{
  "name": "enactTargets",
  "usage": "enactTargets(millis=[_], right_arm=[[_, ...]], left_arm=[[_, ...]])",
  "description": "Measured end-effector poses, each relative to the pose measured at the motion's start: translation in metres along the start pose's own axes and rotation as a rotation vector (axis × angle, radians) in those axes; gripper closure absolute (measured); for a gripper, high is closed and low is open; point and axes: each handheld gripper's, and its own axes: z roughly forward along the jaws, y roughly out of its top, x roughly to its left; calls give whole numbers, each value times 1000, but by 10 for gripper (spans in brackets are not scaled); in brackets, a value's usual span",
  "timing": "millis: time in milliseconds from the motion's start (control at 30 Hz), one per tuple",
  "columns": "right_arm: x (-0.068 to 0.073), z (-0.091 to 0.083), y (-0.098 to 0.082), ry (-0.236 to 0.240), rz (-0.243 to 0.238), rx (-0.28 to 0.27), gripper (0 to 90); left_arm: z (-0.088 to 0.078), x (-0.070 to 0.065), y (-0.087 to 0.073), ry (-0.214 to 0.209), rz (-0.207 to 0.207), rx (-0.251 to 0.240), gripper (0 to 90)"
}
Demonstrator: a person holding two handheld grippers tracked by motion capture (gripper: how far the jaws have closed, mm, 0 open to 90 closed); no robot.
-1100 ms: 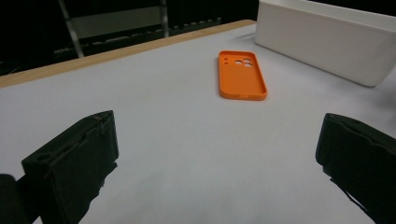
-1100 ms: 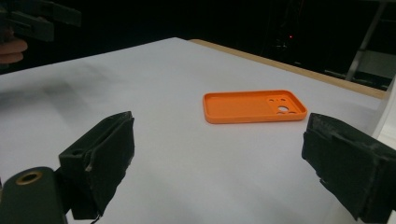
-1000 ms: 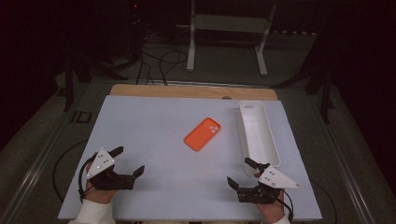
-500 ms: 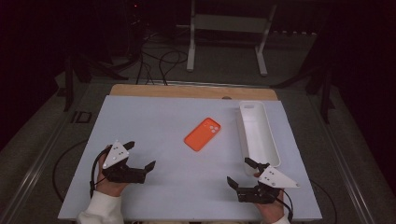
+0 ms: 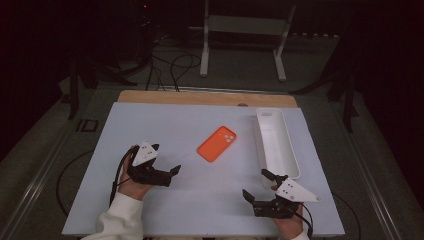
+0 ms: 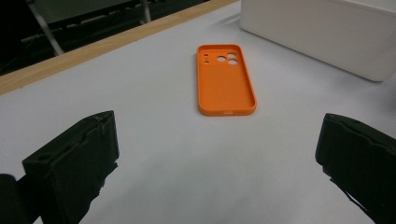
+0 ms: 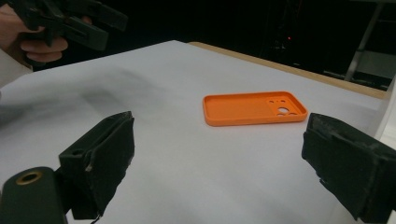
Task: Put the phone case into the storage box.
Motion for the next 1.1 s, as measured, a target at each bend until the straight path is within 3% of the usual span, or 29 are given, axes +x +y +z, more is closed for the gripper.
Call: enactTargets(millis=[300, 833, 1100], right_arm=[[-1, 0, -1, -9, 5, 1, 92], [-2, 0, -3, -20, 8, -2, 92], [-3, -1, -3, -23, 9, -3, 92]], left_arm=[[13, 2, 6, -2, 0, 9, 2], [33, -5, 19, -27, 20, 5, 8], [51, -8, 26, -47, 27, 36, 24]])
